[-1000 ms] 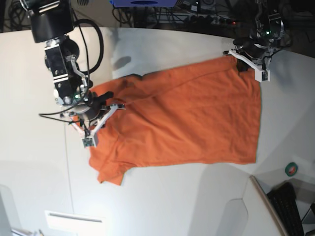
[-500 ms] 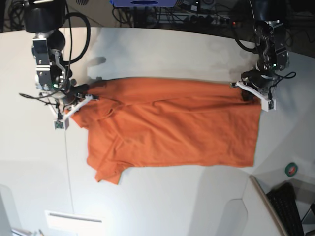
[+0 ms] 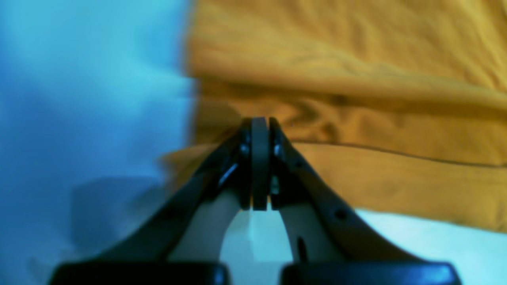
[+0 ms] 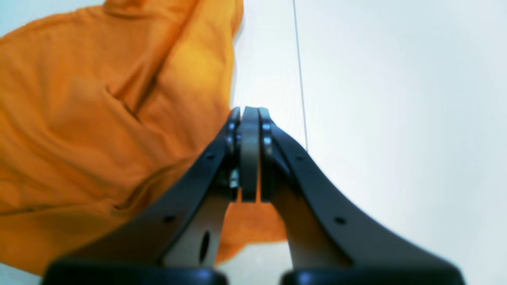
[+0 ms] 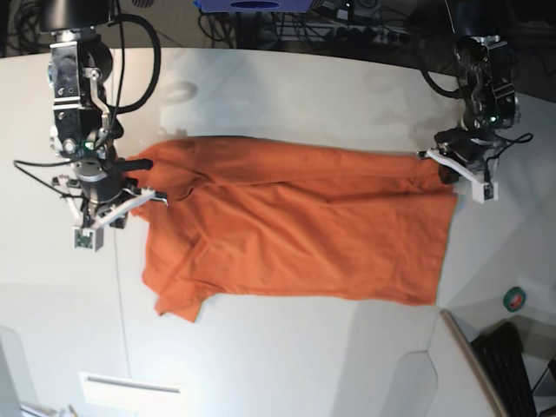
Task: Layout the t-shirt on the table in an organized manner, then fold the t-shirt properly
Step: 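Grasp the shirt corner with the left gripper and pull both edges apart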
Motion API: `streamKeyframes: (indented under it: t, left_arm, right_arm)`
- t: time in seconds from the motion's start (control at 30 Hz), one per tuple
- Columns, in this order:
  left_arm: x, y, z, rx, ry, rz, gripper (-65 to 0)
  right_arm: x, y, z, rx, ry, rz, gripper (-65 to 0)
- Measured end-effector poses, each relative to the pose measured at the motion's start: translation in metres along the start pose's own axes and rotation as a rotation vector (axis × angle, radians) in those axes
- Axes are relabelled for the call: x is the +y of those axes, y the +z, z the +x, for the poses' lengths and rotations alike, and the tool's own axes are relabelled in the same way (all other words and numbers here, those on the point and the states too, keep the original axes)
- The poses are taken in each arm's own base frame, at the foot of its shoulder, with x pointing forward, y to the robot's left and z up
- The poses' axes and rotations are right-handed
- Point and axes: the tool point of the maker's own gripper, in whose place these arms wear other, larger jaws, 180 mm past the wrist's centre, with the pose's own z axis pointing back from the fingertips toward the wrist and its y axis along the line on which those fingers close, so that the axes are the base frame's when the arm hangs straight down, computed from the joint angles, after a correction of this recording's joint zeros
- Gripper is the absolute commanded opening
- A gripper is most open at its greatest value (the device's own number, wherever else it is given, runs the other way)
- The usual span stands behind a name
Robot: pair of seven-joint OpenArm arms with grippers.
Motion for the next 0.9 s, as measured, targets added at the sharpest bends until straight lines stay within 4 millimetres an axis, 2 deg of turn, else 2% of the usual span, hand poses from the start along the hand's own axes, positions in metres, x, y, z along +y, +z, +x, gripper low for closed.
streamKeyframes:
  t: [0.07,0.13,0.23,0.3,0.4,0.43,0.5,0.53,0.57,0.73,0.87,0.9]
  left_arm:
    - [0.009,0.011,0.006,-0.028,-0.005,0.022,-65.0]
    - [0.014,0.020,0.008,-0.048,-0.001,0.036,-65.0]
    - [0.025,0.031,0.000,-0.043,0.001,0.059,-65.0]
    - [0.035,0.041,-0.007,-0.042,0.037,0.077,-65.0]
    - [0.045,0.056,-0.011,-0.087,0.207,0.025,-65.0]
    - [0.046,0.062,-0.011,-0.109,0.240,-0.007,-65.0]
    - [0.054,0.072,-0.013,-0.125,0.279,-0.028,-65.0]
    - [0.060,0.076,-0.015,-0.124,0.283,-0.016,-65.0]
    - [0.063,0.078,-0.017,-0.123,0.285,-0.006,-65.0]
    - [0.067,0.082,-0.019,-0.129,0.299,0.004,-65.0]
    - [0.077,0.086,-0.016,-0.140,0.299,0.026,-65.0]
    - [0.076,0.086,-0.017,-0.139,0.299,0.025,-59.2]
  right_arm:
    - [0.000,-0.003,-0.003,0.028,-0.001,-0.002,-65.0]
    - [0.001,-0.010,0.010,0.006,-0.001,-0.002,-65.0]
    - [0.002,-0.023,0.031,-0.031,-0.006,-0.003,-65.0]
    - [0.000,-0.030,0.025,-0.005,-0.006,-0.010,-65.0]
    - [-0.004,-0.036,0.002,0.065,-0.007,-0.022,-65.0]
    - [-0.005,-0.036,0.001,0.070,-0.005,-0.025,-60.3]
    - [-0.003,-0.036,0.002,0.066,-0.011,-0.020,-46.8]
    - [-0.002,-0.037,0.004,0.057,-0.011,-0.019,-42.5]
    - [0.000,-0.037,0.004,0.057,-0.015,-0.016,-41.0]
    - [0.007,-0.039,-0.003,0.075,-0.027,-0.004,-40.2]
    - [0.011,-0.051,-0.022,0.141,0.001,0.031,-40.1]
    - [0.013,-0.052,-0.025,0.154,0.003,0.042,-40.1]
